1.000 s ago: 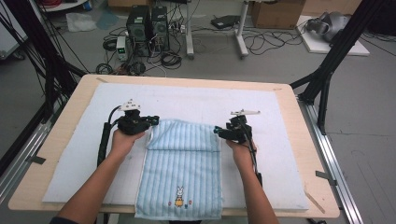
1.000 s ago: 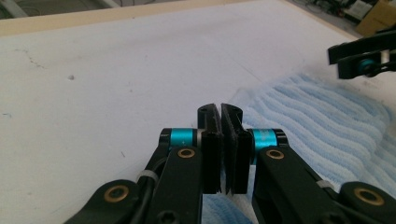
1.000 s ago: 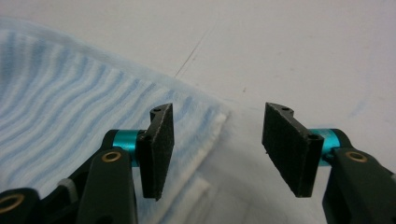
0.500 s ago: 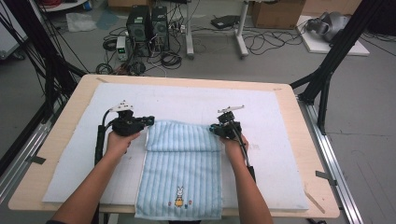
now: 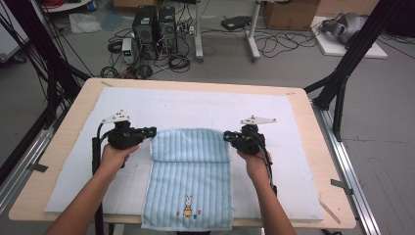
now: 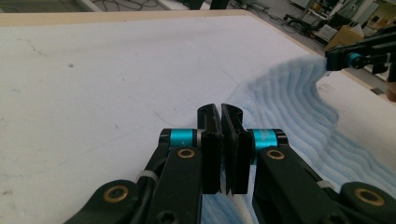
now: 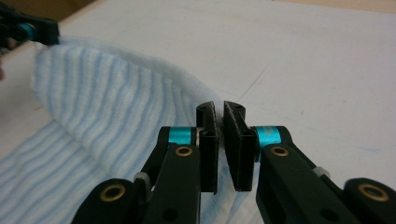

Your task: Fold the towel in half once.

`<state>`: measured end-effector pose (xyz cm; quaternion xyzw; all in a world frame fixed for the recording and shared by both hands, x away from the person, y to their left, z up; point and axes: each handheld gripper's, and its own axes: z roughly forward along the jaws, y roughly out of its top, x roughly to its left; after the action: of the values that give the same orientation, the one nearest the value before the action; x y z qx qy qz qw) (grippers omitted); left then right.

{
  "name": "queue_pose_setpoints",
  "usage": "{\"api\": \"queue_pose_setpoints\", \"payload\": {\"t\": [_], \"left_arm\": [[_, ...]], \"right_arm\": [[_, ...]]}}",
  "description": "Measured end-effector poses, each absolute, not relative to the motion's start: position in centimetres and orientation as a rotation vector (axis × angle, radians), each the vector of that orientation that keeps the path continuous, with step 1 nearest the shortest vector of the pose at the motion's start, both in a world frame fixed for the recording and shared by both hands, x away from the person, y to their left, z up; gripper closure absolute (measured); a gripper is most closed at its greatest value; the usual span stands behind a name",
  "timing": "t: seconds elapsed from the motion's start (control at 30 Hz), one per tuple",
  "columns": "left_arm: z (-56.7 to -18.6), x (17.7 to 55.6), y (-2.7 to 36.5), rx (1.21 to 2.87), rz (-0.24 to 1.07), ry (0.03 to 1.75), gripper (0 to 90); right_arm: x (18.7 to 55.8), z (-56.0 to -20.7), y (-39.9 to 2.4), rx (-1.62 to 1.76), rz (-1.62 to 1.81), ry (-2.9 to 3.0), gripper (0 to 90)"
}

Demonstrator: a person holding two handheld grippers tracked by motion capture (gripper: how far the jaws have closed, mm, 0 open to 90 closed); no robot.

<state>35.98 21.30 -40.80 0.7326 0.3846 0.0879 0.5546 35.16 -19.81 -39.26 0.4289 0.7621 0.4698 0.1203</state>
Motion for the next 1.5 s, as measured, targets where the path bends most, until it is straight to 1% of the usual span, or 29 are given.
{"api": "queue_pose_setpoints", "payload": {"t": [0.1, 0.37, 0.57, 0.83, 0.87, 0.9, 0.93, 0.97, 1.0, 1.07, 1.17, 1.2, 1.3, 1.37, 1.43, 1.5], "left_arm": [[-40.9, 34.9, 21.6, 1.731, 0.187, 0.894, 85.9], [-42.5, 31.7, 21.6, 1.759, 0.097, 0.846, 85.4], [-43.0, 29.8, 21.7, 1.781, 0.071, 0.821, 84.9], [-44.3, 29.0, 21.7, 1.832, 0.014, 0.816, 84.9], [-44.3, 29.1, 21.8, 1.828, 0.000, 0.820, 83.6], [-44.3, 29.2, 21.9, 1.821, -0.006, 0.826, 78.8], [-44.2, 29.4, 22.0, 1.812, 0.006, 0.837, 69.5], [-44.1, 29.6, 22.0, 1.795, 0.022, 0.851, 59.1], [-43.8, 30.0, 22.2, 1.781, 0.038, 0.864, 53.7], [-43.2, 30.8, 22.5, 1.744, 0.070, 0.890, 50.9], [-42.4, 32.3, 22.6, 1.699, 0.100, 0.916, 49.7], [-42.3, 32.9, 22.5, 1.682, 0.130, 0.928, 49.4], [-42.3, 33.8, 22.2, 1.680, 0.222, 0.956, 49.3], [-42.6, 34.0, 22.0, 1.687, 0.238, 0.966, 49.4], [-42.7, 34.0, 21.8, 1.729, 0.256, 0.953, 49.2], [-42.8, 34.1, 21.8, 1.727, 0.245, 0.955, 49.2]], "right_arm": [[33.8, -39.3, -20.3, 1.236, 1.404, 2.238, 84.2], [30.2, -40.5, -21.5, 1.234, 1.429, 2.271, 84.2], [27.8, -41.6, -22.1, 1.203, 1.473, 2.293, 84.2], [26.5, -42.7, -22.0, 1.191, 1.380, 2.385, 83.8], [26.4, -42.8, -21.9, 1.191, 1.373, 2.388, 82.6], [26.2, -42.7, -22.0, 1.195, 1.371, 2.388, 77.2], [26.3, -42.7, -22.1, 1.216, 1.386, 2.381, 68.2], [26.5, -42.6, -22.2, 1.241, 1.401, 2.366, 64.0], [26.6, -42.5, -22.4, 1.262, 1.406, 2.340, 61.0], [27.3, -42.3, -22.9, 1.298, 1.416, 2.289, 58.1], [28.5, -42.0, -23.0, 1.315, 1.408, 2.245, 57.9], [28.8, -41.9, -22.9, 1.317, 1.399, 2.243, 57.9], [30.6, -42.4, -22.2, 1.331, 1.302, 2.244, 58.0], [31.5, -43.0, -21.8, 1.341, 1.257, 2.260, 58.1], [32.2, -43.7, -21.4, 1.351, 1.241, 2.277, 57.8], [32.6, -44.3, -21.1, 1.354, 1.247, 2.284, 60.6]]}}
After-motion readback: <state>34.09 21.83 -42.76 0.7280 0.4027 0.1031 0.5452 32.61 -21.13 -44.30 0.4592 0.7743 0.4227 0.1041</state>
